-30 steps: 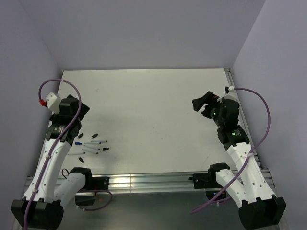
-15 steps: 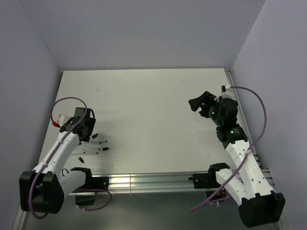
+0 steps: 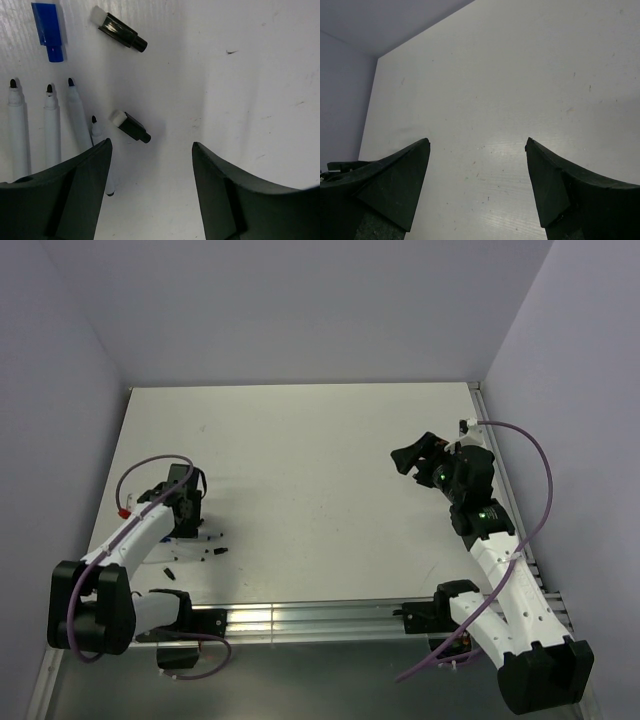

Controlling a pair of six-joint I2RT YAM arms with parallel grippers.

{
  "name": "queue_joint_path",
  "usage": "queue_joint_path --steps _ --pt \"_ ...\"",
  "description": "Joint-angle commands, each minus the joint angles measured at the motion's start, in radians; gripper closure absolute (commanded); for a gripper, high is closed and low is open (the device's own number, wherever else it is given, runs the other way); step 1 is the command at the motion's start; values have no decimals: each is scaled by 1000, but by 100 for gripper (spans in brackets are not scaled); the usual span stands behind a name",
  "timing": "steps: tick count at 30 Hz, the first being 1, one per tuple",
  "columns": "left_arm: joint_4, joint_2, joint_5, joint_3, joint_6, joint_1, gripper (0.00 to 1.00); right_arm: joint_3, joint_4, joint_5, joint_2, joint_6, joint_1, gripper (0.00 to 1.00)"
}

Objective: Insert the pens into the pen caps
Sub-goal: Pick up the pen from the center of the board.

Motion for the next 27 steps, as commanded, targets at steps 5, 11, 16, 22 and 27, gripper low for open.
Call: queue_joint_path --steps 5,11,16,22,27 --pt "-18 47 -27 44 -93 -7 30 -2 45 -12 -4 9 -3 16" --pt "-21 79 -33 56 -102 -9 32 -4 42 -7 -4 9 -3 16" --pt "-24 97 -40 68 -99 -9 36 -2 41 -9 2 9 -3 16" --pt "-50 139 -54 96 -88 -7 36 -1 41 -13 9 9 -3 16" --pt "-41 139 -50 82 -82 -9 36 -4 42 -15 6 10 -3 16"
